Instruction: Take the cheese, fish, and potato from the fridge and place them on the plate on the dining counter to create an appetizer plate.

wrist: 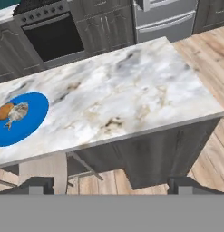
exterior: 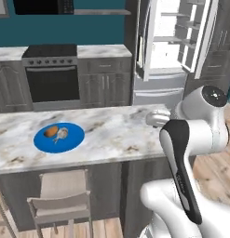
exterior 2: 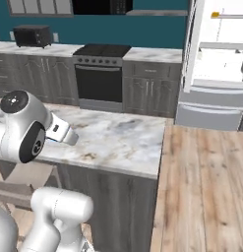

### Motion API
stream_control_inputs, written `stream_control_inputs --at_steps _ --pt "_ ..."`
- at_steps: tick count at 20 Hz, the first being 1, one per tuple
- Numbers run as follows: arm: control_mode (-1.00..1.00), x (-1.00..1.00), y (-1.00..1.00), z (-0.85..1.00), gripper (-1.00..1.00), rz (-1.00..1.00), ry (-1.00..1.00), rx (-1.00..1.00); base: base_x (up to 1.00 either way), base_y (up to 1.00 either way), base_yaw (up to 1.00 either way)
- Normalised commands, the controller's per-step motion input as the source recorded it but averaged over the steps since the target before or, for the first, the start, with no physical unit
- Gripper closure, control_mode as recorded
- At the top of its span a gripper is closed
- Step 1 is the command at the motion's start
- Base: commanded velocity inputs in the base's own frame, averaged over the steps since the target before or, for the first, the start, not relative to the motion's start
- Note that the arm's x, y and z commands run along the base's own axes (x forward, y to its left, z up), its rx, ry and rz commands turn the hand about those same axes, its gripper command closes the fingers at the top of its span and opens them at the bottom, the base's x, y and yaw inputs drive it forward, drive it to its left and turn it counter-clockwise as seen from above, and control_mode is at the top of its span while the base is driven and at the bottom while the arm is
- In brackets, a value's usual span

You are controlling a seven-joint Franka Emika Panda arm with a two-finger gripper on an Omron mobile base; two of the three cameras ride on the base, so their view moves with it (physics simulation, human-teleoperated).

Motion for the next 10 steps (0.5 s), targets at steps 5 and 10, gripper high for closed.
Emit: stream_control_inputs --at_steps 5,10 --pt "1.00 0.00 0.00 0.00 -1.00 0.00 0.00 0.00 0.00 -1.00 -0.12" --pt "1.00 0.00 0.00 0.00 -1.00 0.00 0.00 0.00 0.12 -1.00 -0.07"
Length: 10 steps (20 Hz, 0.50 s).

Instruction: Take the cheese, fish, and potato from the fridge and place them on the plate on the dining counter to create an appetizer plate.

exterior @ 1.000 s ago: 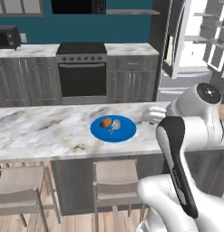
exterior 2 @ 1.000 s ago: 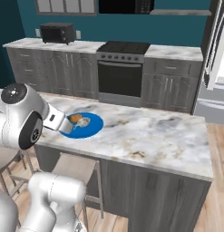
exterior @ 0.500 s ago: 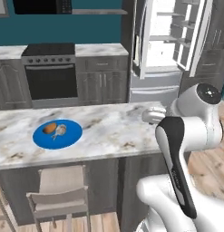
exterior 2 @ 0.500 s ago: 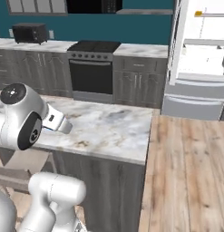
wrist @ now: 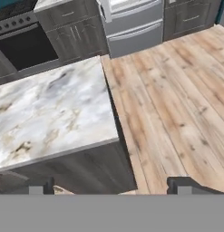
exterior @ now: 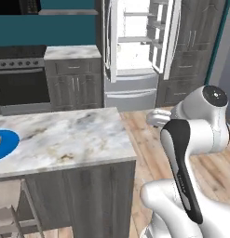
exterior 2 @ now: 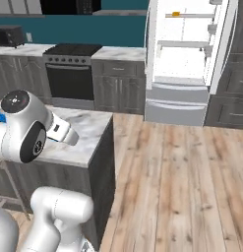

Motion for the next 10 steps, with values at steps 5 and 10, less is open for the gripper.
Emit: stream_control_inputs --at_steps 5,10 --pt "1.00 0.00 0.00 0.00 -1.00 0.00 0.00 0.00 0.23 -1.00 -0.04" --pt "1.00 0.00 0.00 0.00 -1.00 0.00 0.00 0.00 0.40 -1.00 0.00"
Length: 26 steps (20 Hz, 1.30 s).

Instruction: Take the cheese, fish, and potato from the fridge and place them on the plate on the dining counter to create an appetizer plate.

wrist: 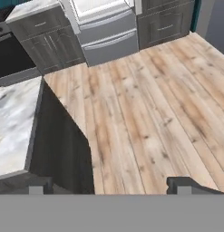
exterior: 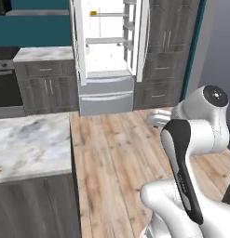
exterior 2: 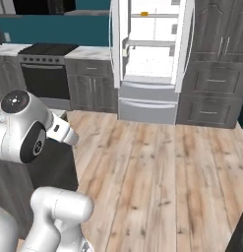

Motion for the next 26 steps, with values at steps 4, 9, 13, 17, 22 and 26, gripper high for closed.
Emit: stream_control_inputs --at_steps 4,9,13,17,22,26 --pt "1.00 0.00 0.00 0.00 -1.00 0.00 0.00 0.00 0.62 -0.99 0.00" --pt "1.00 0.00 0.00 0.00 -1.00 0.00 0.00 0.00 0.93 -0.53 0.11" --pt "1.00 0.00 0.00 0.00 -1.00 0.00 0.00 0.00 1.00 -0.08 0.20" --pt "1.00 0.00 0.00 0.00 -1.00 0.00 0.00 0.00 1.00 -0.09 0.25" --pt "1.00 0.00 0.00 0.00 -1.00 0.00 0.00 0.00 1.00 -0.41 0.19" --pt "1.00 0.00 0.00 0.00 -1.00 0.00 0.00 0.00 1.00 -0.57 0.08"
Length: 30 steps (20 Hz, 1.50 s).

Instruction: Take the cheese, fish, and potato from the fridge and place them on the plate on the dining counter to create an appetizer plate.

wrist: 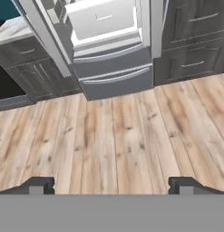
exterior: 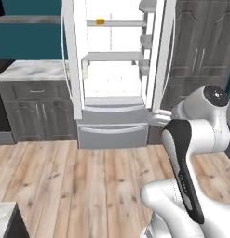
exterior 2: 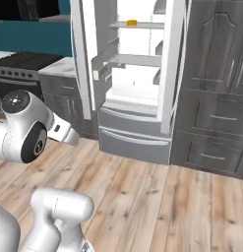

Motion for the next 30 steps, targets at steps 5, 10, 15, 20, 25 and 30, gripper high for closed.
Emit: stream_control_inputs --at_steps 5,10,15,20,25,30 --pt "1.00 0.00 0.00 0.00 -1.00 0.00 0.00 0.00 1.00 -0.47 0.07" --pt "1.00 0.00 0.00 0.00 -1.00 0.00 0.00 0.00 1.00 -0.11 0.10" --pt "1.00 0.00 0.00 0.00 -1.00 0.00 0.00 0.00 0.95 -0.28 0.05" --pt "1.00 0.00 0.00 0.00 -1.00 0.00 0.00 0.00 0.83 -0.01 0.00" --pt "1.00 0.00 0.00 0.00 -1.00 0.00 0.00 0.00 0.84 0.03 0.00" --pt "1.00 0.00 0.00 0.00 -1.00 0.00 0.00 0.00 0.92 0.32 0.00"
